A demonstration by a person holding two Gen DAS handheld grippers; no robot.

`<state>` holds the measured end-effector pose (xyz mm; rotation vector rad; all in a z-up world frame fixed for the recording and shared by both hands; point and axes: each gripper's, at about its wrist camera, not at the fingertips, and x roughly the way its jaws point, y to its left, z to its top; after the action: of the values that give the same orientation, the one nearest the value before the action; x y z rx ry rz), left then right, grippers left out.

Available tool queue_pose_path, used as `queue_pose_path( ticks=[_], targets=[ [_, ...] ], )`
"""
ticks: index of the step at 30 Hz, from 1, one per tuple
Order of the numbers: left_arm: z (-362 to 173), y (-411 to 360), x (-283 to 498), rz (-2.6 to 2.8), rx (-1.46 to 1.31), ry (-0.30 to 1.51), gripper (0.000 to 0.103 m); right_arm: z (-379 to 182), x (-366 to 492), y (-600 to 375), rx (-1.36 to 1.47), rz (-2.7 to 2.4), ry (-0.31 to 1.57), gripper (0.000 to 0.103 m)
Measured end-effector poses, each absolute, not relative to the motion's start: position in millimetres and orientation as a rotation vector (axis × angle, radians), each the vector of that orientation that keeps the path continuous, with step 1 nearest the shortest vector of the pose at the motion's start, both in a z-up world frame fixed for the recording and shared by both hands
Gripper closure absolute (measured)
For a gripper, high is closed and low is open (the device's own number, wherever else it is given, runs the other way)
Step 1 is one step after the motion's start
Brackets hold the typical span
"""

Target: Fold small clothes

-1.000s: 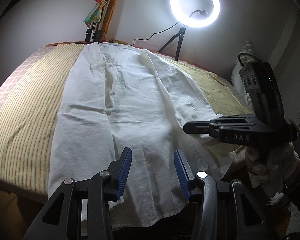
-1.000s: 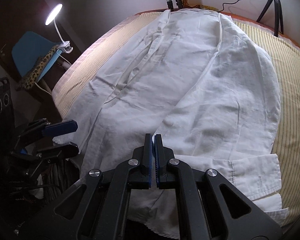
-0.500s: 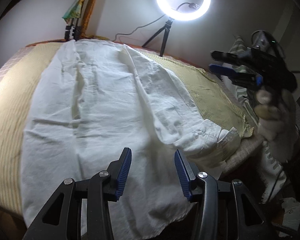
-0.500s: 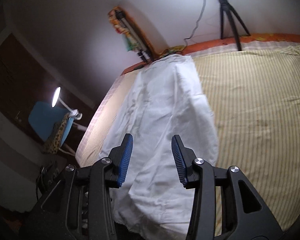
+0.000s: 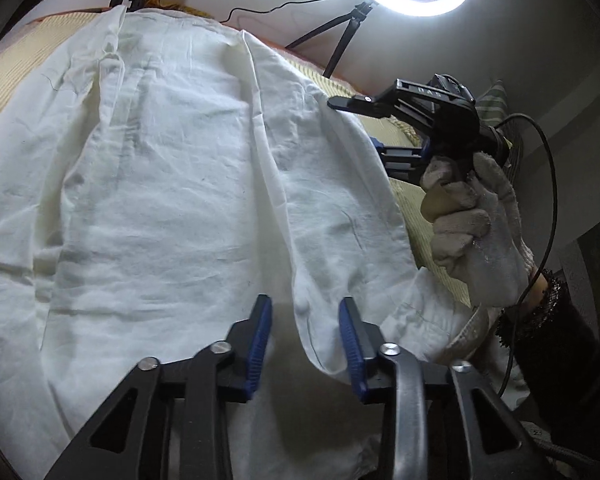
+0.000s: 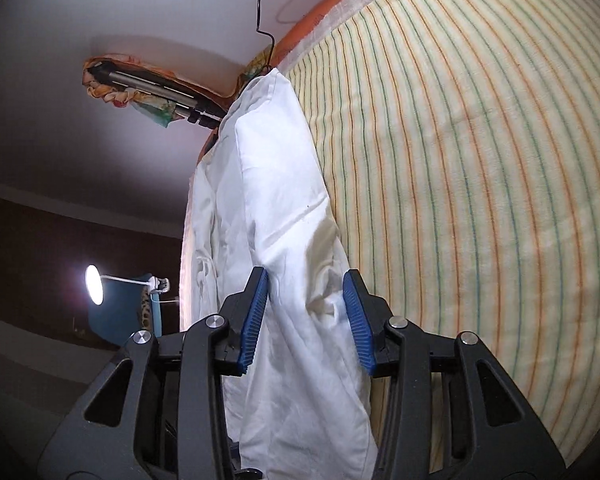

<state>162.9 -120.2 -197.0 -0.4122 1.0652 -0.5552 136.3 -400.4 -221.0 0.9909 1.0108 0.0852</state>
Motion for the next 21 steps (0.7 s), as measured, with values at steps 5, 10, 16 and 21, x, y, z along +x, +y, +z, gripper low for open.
queue_pose_path(
  ticks=[5, 10, 16, 21],
  targets=[
    [-196, -126, 165, -0.564, -0.382, 1.050, 0.103, -229, 144, -404, 1.078, 0.089, 0.938, 0.090],
    [-187, -120, 158, -0.523, -0.333, 0.995, 0.103, -216, 136, -408, 0.958, -0.039, 0.870, 0.095],
    [-194, -117, 162, -0.505, -0.353, 1.023, 0.103, -228, 136, -416, 0.982, -0.079, 0.905, 0.092],
    [-189, -112, 160, -0.490, -0.352, 1.025, 0.085, -210, 133, -419, 0.952, -0.070, 0.948, 0.086]
  ],
)
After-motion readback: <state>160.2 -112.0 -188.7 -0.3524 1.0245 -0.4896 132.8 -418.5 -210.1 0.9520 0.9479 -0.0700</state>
